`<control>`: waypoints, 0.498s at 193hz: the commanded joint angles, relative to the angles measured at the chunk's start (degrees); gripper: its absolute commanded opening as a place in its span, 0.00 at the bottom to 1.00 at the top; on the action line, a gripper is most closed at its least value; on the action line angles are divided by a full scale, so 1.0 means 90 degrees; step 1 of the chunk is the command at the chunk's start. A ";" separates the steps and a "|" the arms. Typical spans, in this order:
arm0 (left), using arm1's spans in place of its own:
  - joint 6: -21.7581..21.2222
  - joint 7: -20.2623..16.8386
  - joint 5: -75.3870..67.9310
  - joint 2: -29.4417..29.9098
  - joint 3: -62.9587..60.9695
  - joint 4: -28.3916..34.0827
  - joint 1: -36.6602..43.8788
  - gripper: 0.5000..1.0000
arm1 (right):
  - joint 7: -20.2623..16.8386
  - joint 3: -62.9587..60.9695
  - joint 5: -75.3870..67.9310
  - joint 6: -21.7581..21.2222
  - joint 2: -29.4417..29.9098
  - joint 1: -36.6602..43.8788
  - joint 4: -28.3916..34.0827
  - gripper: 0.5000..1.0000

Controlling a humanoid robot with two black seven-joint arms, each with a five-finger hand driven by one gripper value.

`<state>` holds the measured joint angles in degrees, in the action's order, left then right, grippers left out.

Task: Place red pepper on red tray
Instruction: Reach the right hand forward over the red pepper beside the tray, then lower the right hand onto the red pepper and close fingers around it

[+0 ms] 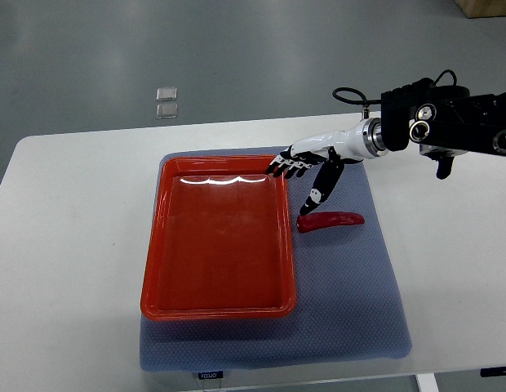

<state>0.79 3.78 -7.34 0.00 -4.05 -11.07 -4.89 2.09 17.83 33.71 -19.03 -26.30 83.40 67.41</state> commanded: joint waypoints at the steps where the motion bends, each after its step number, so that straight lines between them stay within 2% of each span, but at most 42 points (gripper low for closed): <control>1: -0.0010 0.0000 0.0015 0.0000 0.0011 0.0019 0.0006 1.00 | 0.0051 0.0011 0.0015 0.0297 -0.0134 -0.0097 0.0186 0.83; 24: -0.0010 0.0000 0.0005 0.0000 0.0001 -0.0001 0.0006 1.00 | 0.0051 0.0021 0.0064 0.0708 -0.0144 -0.0302 0.0186 0.83; 96: -0.0010 0.0010 0.0015 0.0000 0.0021 0.0058 0.0006 1.00 | 0.0002 0.0021 0.0083 0.1235 -0.0134 -0.0771 0.0293 0.82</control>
<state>0.71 3.81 -7.27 0.00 -3.89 -10.81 -4.83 2.17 18.02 34.37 -9.13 -27.52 77.90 69.40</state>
